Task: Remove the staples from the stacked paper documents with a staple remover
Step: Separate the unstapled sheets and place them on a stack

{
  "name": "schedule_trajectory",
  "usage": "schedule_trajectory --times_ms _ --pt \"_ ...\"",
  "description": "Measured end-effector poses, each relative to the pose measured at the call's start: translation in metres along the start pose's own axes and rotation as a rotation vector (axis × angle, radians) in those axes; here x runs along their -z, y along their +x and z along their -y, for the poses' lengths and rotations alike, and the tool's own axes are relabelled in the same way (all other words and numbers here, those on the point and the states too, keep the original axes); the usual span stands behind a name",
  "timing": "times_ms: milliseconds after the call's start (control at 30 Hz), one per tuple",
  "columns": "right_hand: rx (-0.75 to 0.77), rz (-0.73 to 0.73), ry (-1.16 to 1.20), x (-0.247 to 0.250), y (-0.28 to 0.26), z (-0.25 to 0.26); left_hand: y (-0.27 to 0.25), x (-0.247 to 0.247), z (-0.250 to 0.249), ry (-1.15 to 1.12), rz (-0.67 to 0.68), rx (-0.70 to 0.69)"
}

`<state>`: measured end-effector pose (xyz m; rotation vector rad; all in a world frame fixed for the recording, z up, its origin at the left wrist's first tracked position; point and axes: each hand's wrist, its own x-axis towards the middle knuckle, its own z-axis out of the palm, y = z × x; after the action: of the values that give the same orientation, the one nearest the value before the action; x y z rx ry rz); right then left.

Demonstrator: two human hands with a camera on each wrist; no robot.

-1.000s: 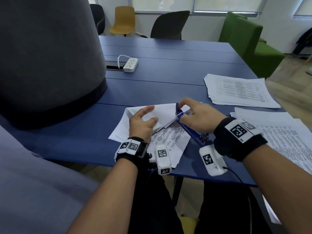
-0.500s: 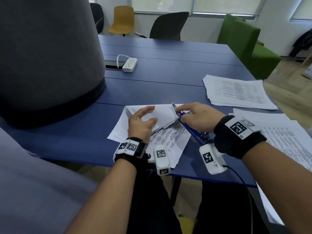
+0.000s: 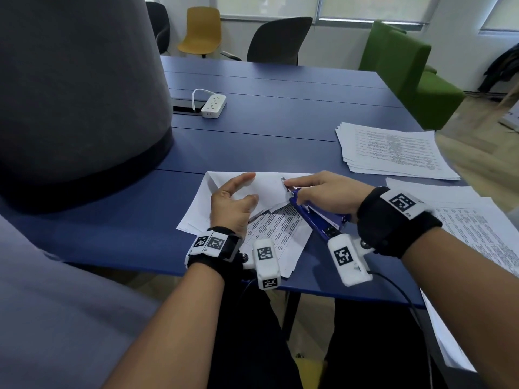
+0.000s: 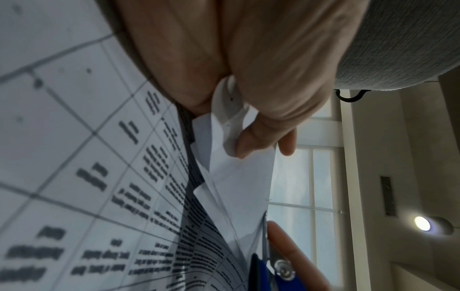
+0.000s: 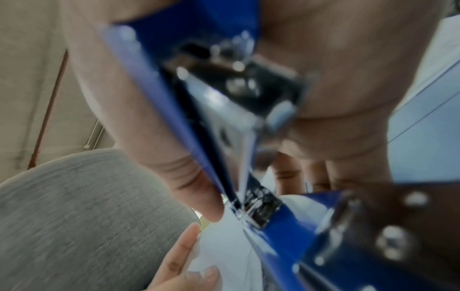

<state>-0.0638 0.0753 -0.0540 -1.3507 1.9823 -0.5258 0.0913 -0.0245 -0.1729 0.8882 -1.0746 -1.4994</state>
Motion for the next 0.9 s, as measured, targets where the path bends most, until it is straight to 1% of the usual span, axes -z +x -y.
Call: schedule_trajectory --times_ms 133,300,467,567,733,900 --pt "-0.026 0.03 0.066 0.002 0.006 -0.002 0.0 0.0 0.0 0.009 -0.005 0.001" --pt "0.01 0.019 0.013 0.004 0.003 -0.002 0.0 -0.001 0.001 0.017 -0.006 0.006" --pt "0.045 0.0 0.01 0.005 0.003 -0.002 -0.001 0.0 0.0 0.032 -0.007 -0.004" --pt "0.045 0.001 0.02 0.004 0.009 -0.003 -0.002 -0.001 -0.001 0.036 -0.008 0.009" --pt "0.057 -0.007 -0.07 0.002 0.014 -0.006 -0.002 0.0 -0.001 0.033 -0.026 0.037" --pt "0.055 0.001 -0.063 0.002 0.012 -0.008 -0.002 -0.001 -0.001 0.011 -0.025 0.05"
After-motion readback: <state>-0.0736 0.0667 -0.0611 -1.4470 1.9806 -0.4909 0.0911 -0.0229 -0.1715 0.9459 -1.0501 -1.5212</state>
